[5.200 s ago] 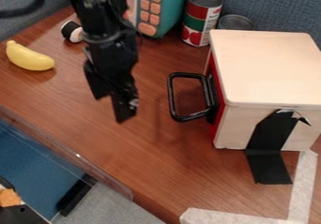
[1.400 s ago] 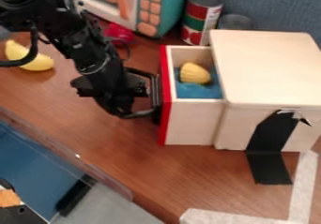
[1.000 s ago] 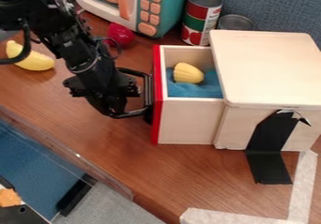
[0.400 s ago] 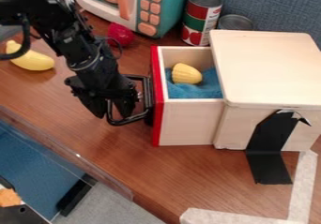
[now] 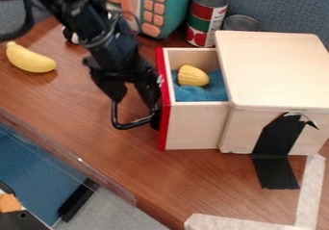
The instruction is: Open the drawer
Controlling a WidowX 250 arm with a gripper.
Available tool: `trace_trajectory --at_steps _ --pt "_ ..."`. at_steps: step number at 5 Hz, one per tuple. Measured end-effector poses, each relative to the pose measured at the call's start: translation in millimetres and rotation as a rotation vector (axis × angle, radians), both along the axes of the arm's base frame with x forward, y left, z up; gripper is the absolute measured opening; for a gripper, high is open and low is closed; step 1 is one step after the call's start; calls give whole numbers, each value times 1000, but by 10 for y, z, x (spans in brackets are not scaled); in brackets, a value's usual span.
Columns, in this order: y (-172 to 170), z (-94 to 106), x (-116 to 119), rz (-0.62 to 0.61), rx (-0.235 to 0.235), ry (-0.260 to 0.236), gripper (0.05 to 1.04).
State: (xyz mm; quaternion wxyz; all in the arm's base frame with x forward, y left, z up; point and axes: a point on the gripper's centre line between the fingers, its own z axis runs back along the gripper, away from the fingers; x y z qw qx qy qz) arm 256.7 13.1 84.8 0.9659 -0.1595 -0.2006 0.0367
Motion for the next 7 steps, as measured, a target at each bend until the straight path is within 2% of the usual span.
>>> trace_trajectory --at_steps 1,2,3,4,5,6,7 --pt "-309 158 112 -126 4 -25 1003" --pt "-518 205 291 -246 63 -25 1000" --pt "-723 212 455 -364 136 33 995" --pt "-922 390 606 -466 231 56 999" --pt "-920 562 673 -490 272 46 999" --pt "-825 647 681 -503 340 72 999" --pt "-721 638 667 -507 351 92 999"
